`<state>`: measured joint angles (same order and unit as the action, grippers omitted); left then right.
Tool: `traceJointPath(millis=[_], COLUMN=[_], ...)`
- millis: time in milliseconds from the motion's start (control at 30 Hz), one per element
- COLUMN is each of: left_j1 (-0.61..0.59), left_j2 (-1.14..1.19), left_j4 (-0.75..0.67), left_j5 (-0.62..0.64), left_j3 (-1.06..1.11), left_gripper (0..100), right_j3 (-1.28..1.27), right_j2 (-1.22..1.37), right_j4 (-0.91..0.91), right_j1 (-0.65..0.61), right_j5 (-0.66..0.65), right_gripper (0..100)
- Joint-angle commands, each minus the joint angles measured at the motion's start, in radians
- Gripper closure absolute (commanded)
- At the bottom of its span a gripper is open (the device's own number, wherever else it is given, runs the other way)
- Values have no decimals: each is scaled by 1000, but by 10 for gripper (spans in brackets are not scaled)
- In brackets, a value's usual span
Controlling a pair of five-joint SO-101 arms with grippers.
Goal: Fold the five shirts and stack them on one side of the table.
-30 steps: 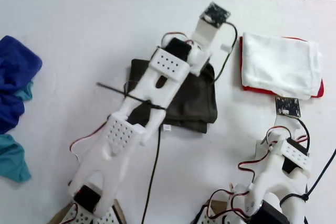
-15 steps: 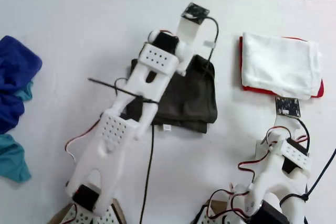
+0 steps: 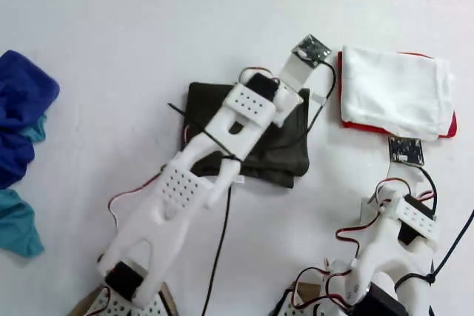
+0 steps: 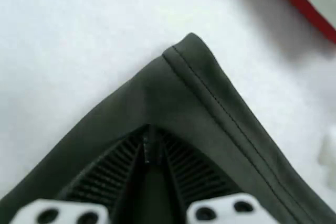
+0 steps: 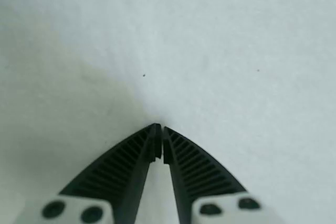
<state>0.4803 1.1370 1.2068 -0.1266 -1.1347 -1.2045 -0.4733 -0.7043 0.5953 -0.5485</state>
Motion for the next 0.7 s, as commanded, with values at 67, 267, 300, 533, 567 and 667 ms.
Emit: traceJointPath(millis=[67,267,300,533,567,667], left_j1=[-31,-100,-123,-315,-333,-364], left_j2=[-25,-15,-14,40,64,146], left_j4=[0,296,362,551,548,526], left_j5=[32,34,34,-17,-26,-32], left_j3=[-153,-392,-421,-456,-458,-458], left_gripper=[973,973,973,973,973,973], right_j3=[0,0,0,0,0,0], right_j2=[-27,-27,-27,-27,-27,-27], right_j4=[15,15,15,15,15,15], right_j1=[-15,-15,-15,-15,-15,-15], right_j5=[8,8,8,8,8,8], right_gripper=[979,979,979,979,979,979])
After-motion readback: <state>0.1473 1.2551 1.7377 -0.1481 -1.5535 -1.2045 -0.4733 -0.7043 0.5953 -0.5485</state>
